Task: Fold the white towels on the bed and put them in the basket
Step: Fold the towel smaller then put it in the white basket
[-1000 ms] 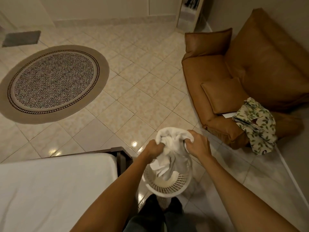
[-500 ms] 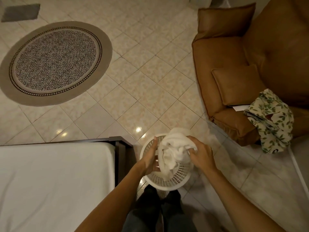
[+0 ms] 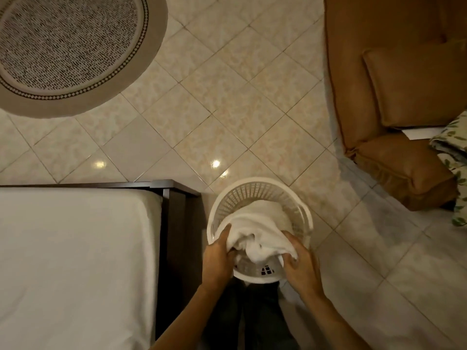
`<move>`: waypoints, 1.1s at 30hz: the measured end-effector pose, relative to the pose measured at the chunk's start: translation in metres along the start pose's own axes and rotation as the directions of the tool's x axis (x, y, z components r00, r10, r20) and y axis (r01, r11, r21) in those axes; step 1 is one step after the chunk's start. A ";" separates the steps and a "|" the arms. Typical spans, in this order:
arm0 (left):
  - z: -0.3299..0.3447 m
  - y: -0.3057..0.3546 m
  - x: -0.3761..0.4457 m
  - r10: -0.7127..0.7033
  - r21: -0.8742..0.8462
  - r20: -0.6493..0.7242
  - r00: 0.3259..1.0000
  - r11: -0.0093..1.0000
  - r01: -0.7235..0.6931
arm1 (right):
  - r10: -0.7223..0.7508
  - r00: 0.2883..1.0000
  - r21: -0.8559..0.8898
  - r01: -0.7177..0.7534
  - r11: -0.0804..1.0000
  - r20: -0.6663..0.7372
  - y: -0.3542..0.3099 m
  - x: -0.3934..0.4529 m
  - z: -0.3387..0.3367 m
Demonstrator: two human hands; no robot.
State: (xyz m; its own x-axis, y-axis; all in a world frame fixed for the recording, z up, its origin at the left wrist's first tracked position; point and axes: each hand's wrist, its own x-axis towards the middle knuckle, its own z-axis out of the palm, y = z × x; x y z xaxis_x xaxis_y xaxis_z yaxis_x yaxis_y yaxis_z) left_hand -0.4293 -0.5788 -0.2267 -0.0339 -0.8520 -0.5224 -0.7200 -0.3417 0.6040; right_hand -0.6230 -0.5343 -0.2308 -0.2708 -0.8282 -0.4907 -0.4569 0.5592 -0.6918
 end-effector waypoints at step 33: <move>0.167 -0.070 0.093 -0.283 -0.207 0.259 0.924 0.918 0.339 | 0.375 0.901 -0.091 -0.364 0.927 0.217 0.132 0.099 0.077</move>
State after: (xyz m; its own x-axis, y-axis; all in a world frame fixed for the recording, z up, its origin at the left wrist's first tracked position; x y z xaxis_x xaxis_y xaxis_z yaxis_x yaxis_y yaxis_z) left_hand -0.4981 -0.5682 -0.4184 -0.0072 -0.5874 -0.8092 -0.5288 -0.6846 0.5017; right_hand -0.6448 -0.5401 -0.4112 -0.2314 -0.5282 -0.8170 -0.4020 0.8166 -0.4141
